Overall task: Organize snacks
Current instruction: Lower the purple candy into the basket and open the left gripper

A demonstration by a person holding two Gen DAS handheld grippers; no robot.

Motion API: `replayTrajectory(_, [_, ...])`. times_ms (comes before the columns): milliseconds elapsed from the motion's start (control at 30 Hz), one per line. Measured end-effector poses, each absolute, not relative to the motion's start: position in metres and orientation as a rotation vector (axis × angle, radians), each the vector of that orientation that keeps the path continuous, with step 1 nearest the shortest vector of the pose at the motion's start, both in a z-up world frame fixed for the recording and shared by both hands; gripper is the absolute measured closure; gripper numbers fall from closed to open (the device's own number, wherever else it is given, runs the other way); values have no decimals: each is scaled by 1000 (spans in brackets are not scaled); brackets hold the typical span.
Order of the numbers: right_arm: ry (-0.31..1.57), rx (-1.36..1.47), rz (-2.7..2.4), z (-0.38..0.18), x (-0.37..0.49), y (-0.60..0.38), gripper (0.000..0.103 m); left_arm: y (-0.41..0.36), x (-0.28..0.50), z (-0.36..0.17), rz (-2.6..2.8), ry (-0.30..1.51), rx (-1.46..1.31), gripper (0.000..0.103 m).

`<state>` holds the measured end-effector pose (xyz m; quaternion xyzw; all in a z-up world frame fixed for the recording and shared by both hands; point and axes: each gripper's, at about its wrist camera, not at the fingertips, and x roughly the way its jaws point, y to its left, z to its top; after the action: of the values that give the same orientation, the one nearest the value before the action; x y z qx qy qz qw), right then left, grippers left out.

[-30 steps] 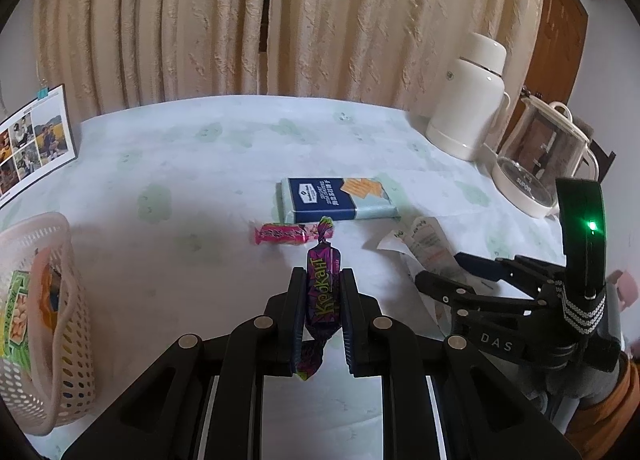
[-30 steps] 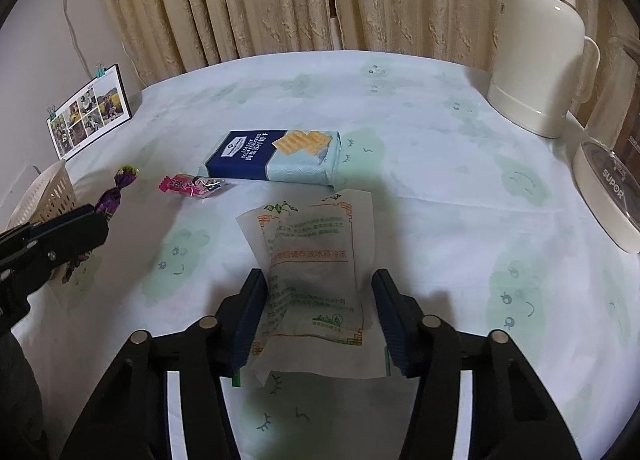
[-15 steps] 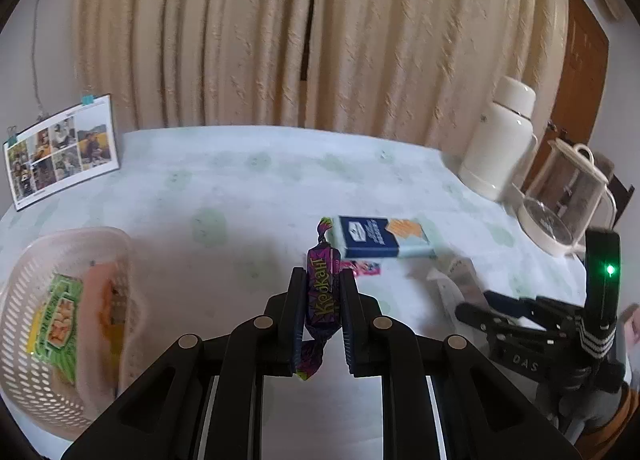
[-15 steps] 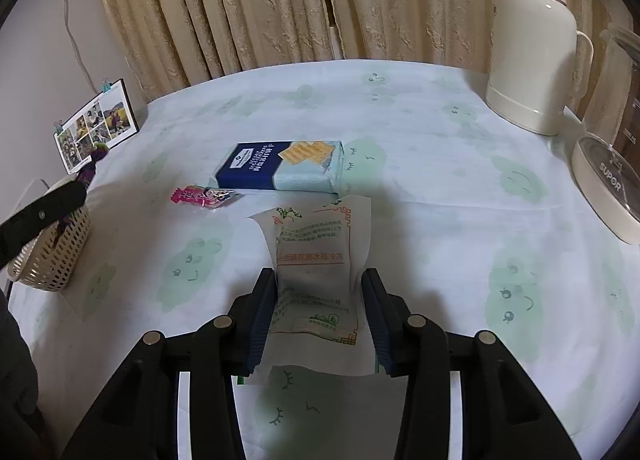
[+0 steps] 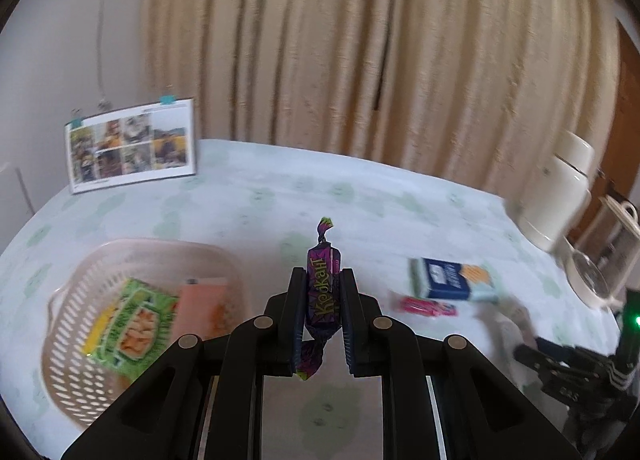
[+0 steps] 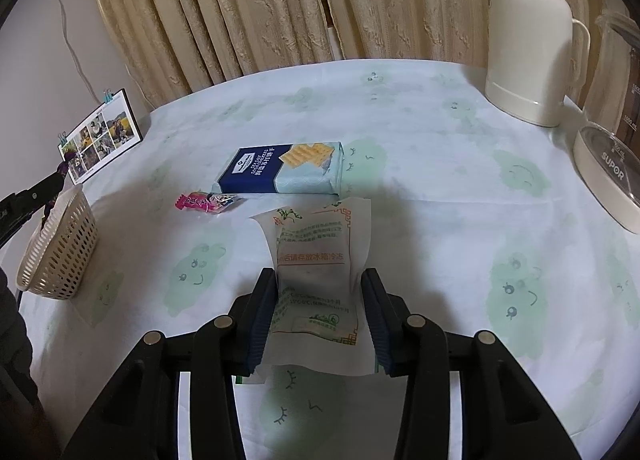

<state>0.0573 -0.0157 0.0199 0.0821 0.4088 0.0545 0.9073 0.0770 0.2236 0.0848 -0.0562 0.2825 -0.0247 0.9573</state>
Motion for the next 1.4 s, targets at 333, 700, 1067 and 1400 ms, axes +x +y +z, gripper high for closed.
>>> replayTrajectory(333, [842,198,126,20,56,-18,63,252,80,83,72,569,-165,85])
replayTrajectory(700, [840,216,146,21,54,-18,62,290,75,85,243,543,-282,47])
replayTrajectory(1067, [836,261,180,22,53,-19,62,307,69,89,264,515,-332,46])
replayTrajectory(1400, [824,377,284,25,50,-16,62,319,64,92,265,497,-363,46])
